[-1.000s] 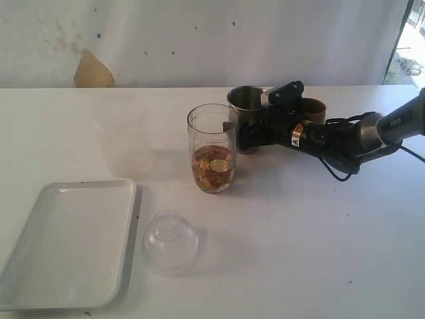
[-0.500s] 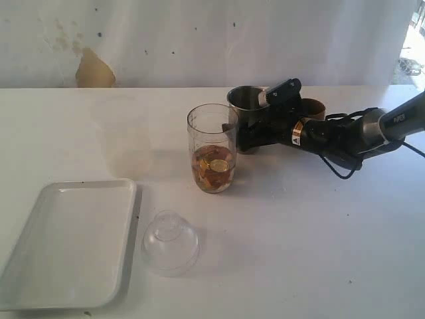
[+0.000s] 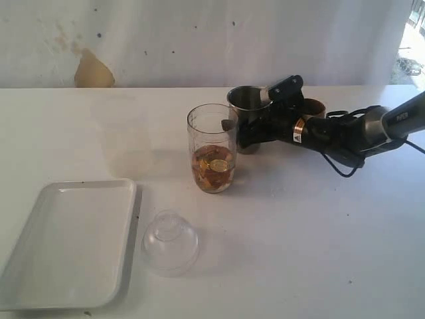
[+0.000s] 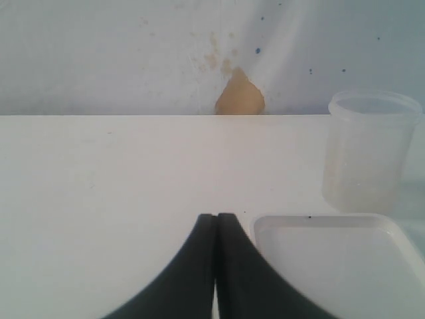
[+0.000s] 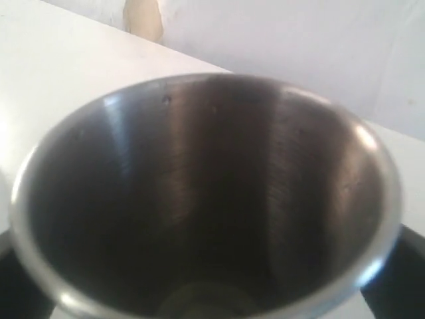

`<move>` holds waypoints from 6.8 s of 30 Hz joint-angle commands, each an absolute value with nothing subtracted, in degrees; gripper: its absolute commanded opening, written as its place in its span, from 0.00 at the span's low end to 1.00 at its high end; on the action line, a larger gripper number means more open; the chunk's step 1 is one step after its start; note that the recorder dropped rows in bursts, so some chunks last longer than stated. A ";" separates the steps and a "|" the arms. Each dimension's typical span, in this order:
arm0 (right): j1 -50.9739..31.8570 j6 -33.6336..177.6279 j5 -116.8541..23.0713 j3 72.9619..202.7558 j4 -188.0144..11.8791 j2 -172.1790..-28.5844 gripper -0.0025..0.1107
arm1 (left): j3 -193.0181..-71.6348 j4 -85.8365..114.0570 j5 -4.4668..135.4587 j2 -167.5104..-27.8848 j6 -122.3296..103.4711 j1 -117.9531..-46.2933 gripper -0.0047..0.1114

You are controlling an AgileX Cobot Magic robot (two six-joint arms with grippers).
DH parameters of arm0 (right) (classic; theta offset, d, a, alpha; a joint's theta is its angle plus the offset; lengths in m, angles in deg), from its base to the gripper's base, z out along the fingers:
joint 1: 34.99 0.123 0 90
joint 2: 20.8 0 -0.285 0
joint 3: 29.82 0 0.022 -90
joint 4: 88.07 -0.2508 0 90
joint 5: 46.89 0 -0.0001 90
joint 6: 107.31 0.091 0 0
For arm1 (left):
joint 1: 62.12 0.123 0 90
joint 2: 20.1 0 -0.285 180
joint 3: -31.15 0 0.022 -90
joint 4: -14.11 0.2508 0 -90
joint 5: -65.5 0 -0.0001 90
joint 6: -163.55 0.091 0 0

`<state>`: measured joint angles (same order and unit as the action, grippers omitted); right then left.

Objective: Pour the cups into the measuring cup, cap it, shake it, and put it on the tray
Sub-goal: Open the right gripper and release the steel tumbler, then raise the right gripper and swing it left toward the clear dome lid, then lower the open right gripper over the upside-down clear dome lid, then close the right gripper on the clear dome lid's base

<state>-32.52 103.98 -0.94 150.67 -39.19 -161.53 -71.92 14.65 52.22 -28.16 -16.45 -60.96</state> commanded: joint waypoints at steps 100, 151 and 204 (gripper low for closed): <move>-26.99 179.97 15.96 141.43 11.88 -112.01 0.56 | -71.63 14.72 52.13 -27.88 -16.45 -61.19 0.04; 6.89 76.05 -116.85 161.51 -78.14 -116.58 0.26 | -71.63 14.72 52.13 -27.88 -16.45 -61.19 0.04; 9.61 79.51 -108.29 167.16 -87.24 -147.34 0.34 | -71.63 14.72 52.13 -27.88 -16.45 -61.19 0.04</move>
<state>9.58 79.15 -107.91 166.71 -88.07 -147.49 -71.92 14.65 52.22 -28.16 -16.45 -60.96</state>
